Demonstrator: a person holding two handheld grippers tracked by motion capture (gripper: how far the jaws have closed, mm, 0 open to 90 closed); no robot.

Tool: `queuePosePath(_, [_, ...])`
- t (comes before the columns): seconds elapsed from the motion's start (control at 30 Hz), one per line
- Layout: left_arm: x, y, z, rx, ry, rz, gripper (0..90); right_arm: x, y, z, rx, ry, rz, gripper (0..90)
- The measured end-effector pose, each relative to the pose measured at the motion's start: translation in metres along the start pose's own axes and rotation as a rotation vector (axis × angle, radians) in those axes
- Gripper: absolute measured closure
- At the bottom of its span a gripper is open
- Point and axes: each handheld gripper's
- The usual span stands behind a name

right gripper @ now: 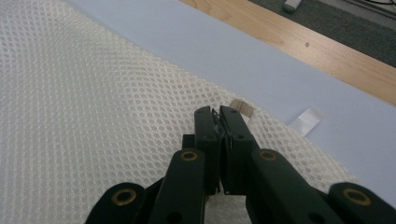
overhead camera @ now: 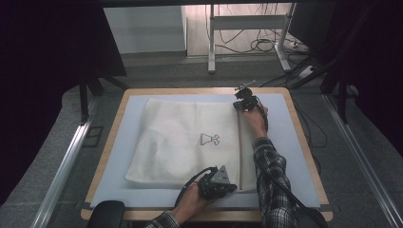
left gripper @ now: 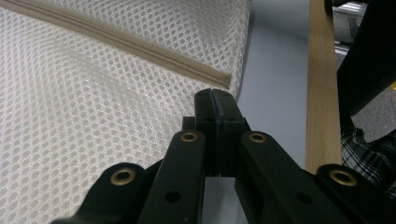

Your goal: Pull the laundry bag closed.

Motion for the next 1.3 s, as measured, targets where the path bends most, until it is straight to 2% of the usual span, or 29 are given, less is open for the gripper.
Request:
queuePosePath(0.07, [-0.001,0.0,-0.001,-0.014,0.002,0.012,90.0,0.0,-0.001,-0.002,0.005,0.0,-0.007,86.2])
queuePosePath(0.33, [0.0,0.0,-0.001,-0.012,0.004,0.014,90.0,0.0,-0.004,-0.005,0.02,0.012,-0.003,85.9])
queuePosePath(0.5, [0.0,0.0,0.0,-0.002,0.0,0.0,89.9,0.001,-0.003,-0.004,0.018,0.006,-0.005,84.8])
queuePosePath(0.53, [0.0,0.0,0.0,-0.013,0.003,0.014,89.9,0.002,-0.003,-0.002,0.015,0.004,-0.005,83.4])
queuePosePath(0.63, [0.0,0.0,0.0,-0.014,0.001,0.015,89.8,0.001,-0.002,0.0,0.005,0.011,0.0,79.1])
queuePosePath(0.73, [0.0,0.0,0.0,-0.024,-0.011,0.023,86.3,0.0,-0.002,0.003,0.0,0.001,-0.013,74.9])
queuePosePath(0.93, [0.002,0.0,0.002,-0.037,-0.004,0.041,83.6,0.002,0.001,0.01,-0.007,-0.011,-0.012,67.9])
queuePosePath(1.07, [0.001,-0.001,0.004,-0.038,-0.011,0.039,80.6,-0.001,0.003,0.015,-0.018,-0.015,-0.019,64.1])
queuePosePath(1.3, [0.0,-0.004,0.008,-0.045,-0.025,0.044,69.4,-0.001,0.008,0.024,-0.025,-0.037,-0.025,57.8])
Point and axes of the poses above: each handheld gripper's, and its own axes: z roughly backward along the jaws, y roughly out of its underside, x roughly to its left, and after that the axes turned 13 degrees about y, right-handed
